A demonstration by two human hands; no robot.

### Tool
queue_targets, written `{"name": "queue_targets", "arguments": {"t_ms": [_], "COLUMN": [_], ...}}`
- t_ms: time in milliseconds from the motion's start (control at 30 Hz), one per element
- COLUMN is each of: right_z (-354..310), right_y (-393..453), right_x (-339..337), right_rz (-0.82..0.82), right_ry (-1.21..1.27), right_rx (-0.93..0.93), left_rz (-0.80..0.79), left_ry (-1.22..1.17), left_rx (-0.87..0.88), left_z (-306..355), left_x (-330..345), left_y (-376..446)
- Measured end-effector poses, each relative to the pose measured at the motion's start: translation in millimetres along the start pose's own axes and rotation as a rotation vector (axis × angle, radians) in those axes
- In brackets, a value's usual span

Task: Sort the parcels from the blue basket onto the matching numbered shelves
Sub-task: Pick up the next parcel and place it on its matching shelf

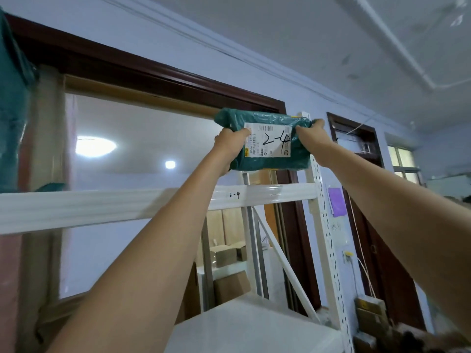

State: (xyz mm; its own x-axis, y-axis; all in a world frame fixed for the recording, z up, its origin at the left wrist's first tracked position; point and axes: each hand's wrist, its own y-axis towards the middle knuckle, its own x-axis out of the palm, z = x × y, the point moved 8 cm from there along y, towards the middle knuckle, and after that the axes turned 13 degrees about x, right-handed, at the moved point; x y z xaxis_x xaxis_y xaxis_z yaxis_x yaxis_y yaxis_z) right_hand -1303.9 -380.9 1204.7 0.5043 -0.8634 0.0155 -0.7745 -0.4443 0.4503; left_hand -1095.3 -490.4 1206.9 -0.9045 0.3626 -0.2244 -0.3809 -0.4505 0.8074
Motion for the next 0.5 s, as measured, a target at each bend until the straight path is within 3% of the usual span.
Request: {"name": "queue_targets", "arguments": {"t_ms": [133, 367, 500], "right_z": [31.9, 54.2, 57.2], "right_y": [27.7, 69.5, 89.4], "right_x": [0.1, 7.5, 8.4], "right_rz": [-0.049, -0.106, -0.003], "right_ry": [-0.105, -0.361, -0.58], "right_rx": [-0.03, -0.11, -0.18], "left_rz": [-0.053, 0.028, 0.086], "left_ry": [0.133, 0.31, 0.379], "left_rx": [0.024, 0.066, 0.057], "left_z": [-19.5, -31.2, -43.7], "left_x": [20.9, 55.8, 59.8], "left_y": [12.5, 19.6, 25.7]}}
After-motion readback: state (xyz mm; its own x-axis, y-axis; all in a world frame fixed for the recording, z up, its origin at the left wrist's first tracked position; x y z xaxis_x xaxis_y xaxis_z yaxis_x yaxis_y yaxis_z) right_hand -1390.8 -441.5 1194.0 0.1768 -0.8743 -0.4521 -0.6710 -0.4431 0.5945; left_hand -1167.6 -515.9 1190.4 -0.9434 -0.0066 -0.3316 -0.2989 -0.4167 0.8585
